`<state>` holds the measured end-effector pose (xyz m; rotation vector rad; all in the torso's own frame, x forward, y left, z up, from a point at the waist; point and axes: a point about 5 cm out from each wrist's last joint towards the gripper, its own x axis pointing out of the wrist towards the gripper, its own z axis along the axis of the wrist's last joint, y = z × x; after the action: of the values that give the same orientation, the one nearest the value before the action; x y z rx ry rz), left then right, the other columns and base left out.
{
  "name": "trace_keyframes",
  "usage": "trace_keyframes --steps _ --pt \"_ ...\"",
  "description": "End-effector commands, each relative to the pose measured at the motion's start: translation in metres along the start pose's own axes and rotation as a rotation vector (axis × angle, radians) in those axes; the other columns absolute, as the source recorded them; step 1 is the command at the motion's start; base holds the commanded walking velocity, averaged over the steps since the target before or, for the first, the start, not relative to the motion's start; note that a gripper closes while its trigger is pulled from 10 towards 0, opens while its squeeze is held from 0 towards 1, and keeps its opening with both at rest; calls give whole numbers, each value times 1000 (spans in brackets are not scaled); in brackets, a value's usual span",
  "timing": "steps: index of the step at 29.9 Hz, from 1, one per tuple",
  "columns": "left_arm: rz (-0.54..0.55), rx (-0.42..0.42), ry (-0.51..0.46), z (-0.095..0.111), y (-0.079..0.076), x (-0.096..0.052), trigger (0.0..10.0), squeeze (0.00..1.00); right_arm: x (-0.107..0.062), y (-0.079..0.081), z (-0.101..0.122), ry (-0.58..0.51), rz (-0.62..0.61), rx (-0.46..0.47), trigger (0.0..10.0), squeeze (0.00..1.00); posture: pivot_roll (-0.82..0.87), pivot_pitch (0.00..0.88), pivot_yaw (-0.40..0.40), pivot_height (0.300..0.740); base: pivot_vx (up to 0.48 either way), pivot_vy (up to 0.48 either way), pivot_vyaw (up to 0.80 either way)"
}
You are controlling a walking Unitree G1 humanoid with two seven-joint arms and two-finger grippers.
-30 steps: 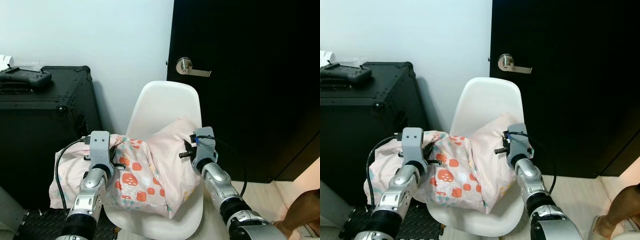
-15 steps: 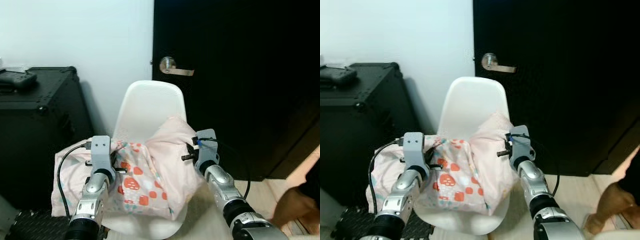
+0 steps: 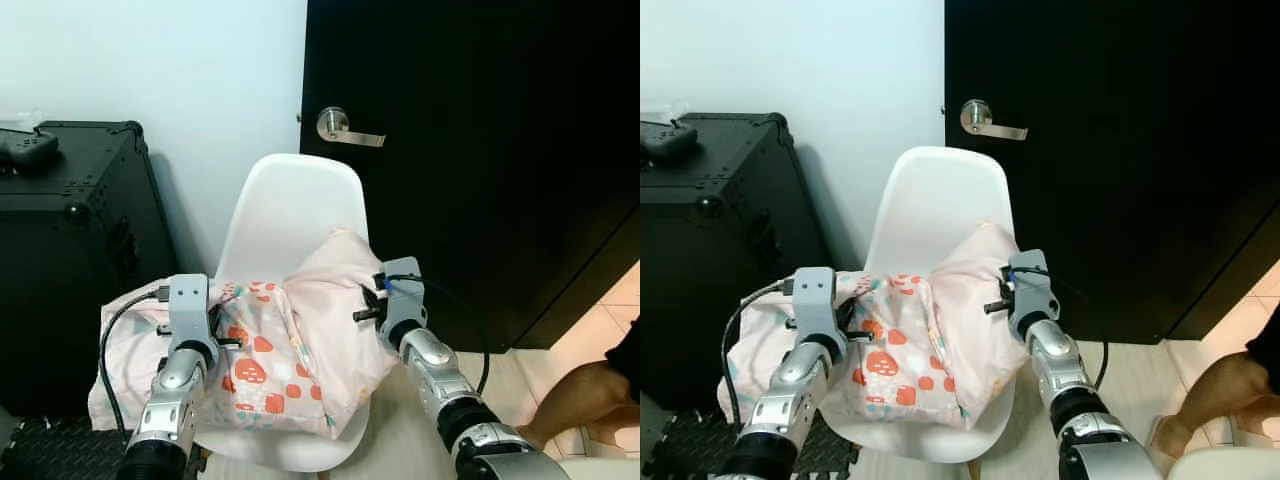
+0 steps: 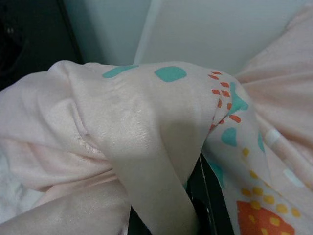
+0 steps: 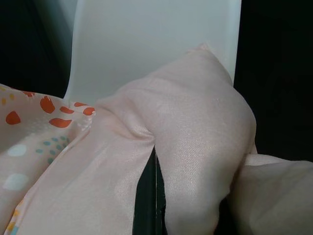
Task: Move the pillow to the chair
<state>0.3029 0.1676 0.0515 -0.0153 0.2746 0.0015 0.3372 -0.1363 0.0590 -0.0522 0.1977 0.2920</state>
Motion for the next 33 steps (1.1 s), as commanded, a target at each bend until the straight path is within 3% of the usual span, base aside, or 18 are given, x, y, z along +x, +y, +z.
trace_keyframes --steps 1,21,33 --pt "-49 34 -38 11 -8 3 10000 0 4 3 8 -22 15 -2 10000 0 32 0 -71 724 0 0 0" --pt "-23 46 -38 12 3 4 10000 0 4 4 7 -16 20 0 10000 0 32 0 -72 659 0 0 0" --pt "-36 58 -33 11 1 5 10000 0 1 -1 5 -15 2 4 10000 0 25 0 -67 659 0 0 0"
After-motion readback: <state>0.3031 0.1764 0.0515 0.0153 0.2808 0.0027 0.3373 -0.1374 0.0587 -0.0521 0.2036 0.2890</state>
